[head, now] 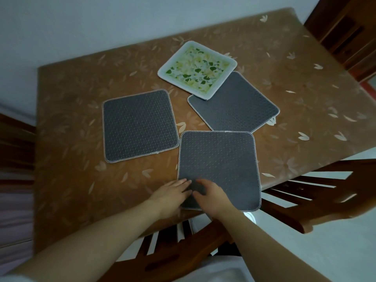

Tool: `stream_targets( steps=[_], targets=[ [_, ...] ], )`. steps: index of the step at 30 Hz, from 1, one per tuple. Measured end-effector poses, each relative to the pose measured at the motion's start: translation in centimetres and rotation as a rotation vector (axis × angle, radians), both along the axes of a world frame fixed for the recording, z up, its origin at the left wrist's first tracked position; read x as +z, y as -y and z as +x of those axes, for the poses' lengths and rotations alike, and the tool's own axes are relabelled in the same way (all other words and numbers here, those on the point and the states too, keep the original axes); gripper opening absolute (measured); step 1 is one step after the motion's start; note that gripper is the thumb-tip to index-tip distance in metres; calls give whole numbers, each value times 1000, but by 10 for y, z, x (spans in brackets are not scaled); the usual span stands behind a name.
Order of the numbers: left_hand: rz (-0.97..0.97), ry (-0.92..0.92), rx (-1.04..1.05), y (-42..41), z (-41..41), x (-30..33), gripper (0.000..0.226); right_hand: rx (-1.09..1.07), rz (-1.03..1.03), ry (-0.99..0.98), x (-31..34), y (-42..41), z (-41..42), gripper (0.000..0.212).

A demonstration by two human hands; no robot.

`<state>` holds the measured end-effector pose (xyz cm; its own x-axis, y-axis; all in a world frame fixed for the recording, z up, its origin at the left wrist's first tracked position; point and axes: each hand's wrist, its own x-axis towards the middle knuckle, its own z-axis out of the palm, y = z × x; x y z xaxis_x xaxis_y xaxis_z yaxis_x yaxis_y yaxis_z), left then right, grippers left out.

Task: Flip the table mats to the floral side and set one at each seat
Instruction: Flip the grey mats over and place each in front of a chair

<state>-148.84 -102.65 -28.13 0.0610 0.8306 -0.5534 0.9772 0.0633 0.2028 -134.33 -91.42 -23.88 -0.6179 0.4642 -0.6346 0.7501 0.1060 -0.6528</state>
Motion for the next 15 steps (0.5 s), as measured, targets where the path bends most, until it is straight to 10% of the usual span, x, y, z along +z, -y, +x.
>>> stream_targets(
  steps=[15],
  targets=[
    [134,-22,-89,12,-9,-15,53,431,336,272,-22,15,9,77]
  ],
)
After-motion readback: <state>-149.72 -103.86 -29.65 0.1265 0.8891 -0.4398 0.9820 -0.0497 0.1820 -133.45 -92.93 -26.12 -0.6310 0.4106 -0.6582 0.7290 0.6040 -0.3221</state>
